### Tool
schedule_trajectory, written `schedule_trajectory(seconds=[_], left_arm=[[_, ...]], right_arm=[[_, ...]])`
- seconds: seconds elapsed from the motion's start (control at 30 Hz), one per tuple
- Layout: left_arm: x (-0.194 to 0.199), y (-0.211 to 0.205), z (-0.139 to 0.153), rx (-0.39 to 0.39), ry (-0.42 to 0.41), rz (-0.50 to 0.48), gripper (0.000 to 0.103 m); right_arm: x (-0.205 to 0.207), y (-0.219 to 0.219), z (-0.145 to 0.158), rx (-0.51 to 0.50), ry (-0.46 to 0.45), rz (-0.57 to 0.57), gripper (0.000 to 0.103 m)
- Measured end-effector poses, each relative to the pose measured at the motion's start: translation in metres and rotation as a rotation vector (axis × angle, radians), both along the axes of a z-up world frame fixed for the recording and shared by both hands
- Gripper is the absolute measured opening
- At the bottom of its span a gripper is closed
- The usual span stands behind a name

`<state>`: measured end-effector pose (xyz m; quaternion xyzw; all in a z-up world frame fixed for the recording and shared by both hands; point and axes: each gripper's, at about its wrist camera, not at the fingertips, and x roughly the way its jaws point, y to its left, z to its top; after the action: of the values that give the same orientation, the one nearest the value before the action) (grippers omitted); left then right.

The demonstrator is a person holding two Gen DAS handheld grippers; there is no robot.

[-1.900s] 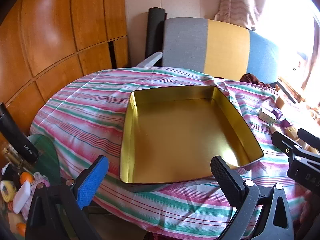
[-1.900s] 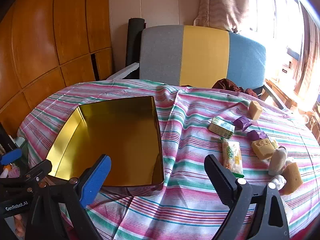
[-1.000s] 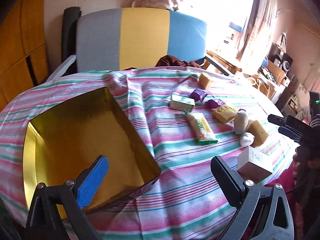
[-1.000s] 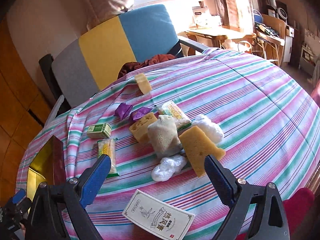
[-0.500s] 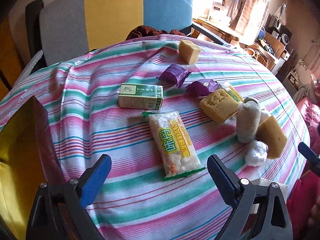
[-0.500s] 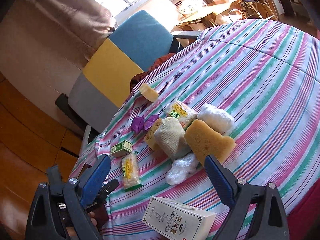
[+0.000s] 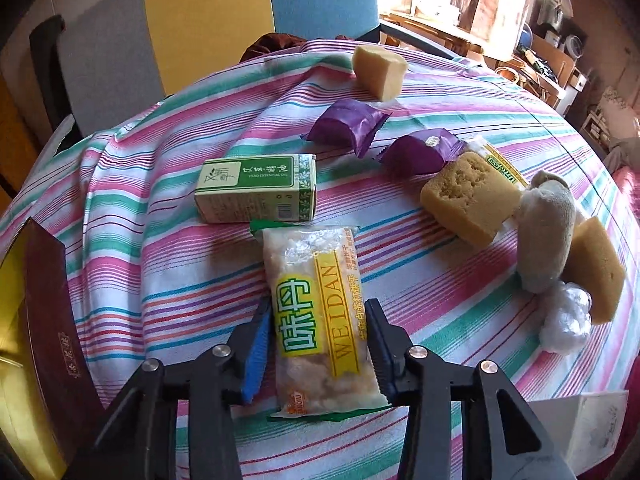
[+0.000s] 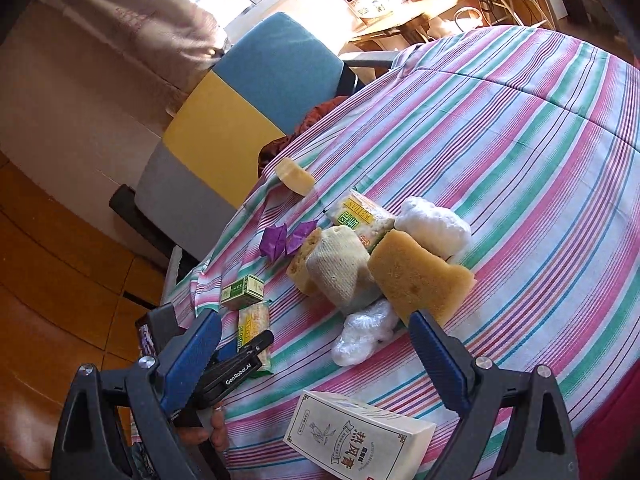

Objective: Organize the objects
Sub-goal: 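Grasp the WEIDAN snack bag with the left tool while the right tool grasps the white box, then carry the WEIDAN bag into the gold tray and open the left tool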

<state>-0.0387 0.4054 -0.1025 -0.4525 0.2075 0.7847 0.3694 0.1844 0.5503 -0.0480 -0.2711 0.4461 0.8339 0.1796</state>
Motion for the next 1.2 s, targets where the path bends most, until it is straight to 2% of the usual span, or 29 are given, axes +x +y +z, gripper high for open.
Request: schedule_trajectory(seconds=[0.13, 0.23, 0.37, 0.47, 0.57, 0.7, 0.83, 0.9, 0.93, 0.97, 1.1, 1.2], left_arm=[[0.007, -0.015, 0.003, -0.001, 0.015, -0.004, 0.044], [0.011, -0.030, 0.005, 0.014, -0.003, -0.005, 0.044], [0.023, -0.057, 0.016, 0.044, -0.020, -0.010, 0.044], [0.036, -0.076, 0.029, 0.073, -0.006, -0.032, 0.044], [0.043, -0.093, 0.041, 0.109, -0.016, -0.039, 0.044], [0.051, -0.115, 0.050, 0.139, -0.020, -0.041, 0.044], [0.054, -0.145, 0.061, 0.175, -0.029, -0.022, 0.044], [0.051, -0.164, 0.069, 0.197, -0.026, 0.000, 0.044], [0.047, -0.175, 0.073, 0.205, -0.025, 0.017, 0.044], [0.042, -0.188, 0.077, 0.215, -0.027, 0.041, 0.044], [0.005, -0.246, 0.085, 0.237, -0.025, 0.192, 0.044], [-0.032, -0.292, 0.080, 0.213, 0.002, 0.325, 0.044]], right_arm=[[-0.007, -0.002, -0.003, 0.001, -0.035, 0.031, 0.096], [-0.014, -0.005, -0.005, 0.005, -0.068, 0.070, 0.096], [-0.039, -0.020, -0.007, 0.046, -0.180, 0.225, 0.096], [-0.060, -0.046, -0.007, 0.143, -0.296, 0.425, 0.096], [-0.070, -0.077, -0.007, 0.291, -0.413, 0.599, 0.096], [-0.074, -0.102, -0.016, 0.413, -0.552, 0.739, 0.096], [-0.077, -0.111, -0.032, 0.476, -0.675, 0.783, 0.094], [-0.077, -0.114, -0.036, 0.544, -0.733, 0.762, 0.068], [-0.077, -0.113, -0.036, 0.557, -0.742, 0.749, 0.059], [-0.076, -0.112, -0.035, 0.564, -0.742, 0.738, 0.056], [-0.074, -0.106, -0.032, 0.579, -0.742, 0.709, 0.054], [-0.072, -0.102, -0.031, 0.575, -0.738, 0.704, 0.054]])
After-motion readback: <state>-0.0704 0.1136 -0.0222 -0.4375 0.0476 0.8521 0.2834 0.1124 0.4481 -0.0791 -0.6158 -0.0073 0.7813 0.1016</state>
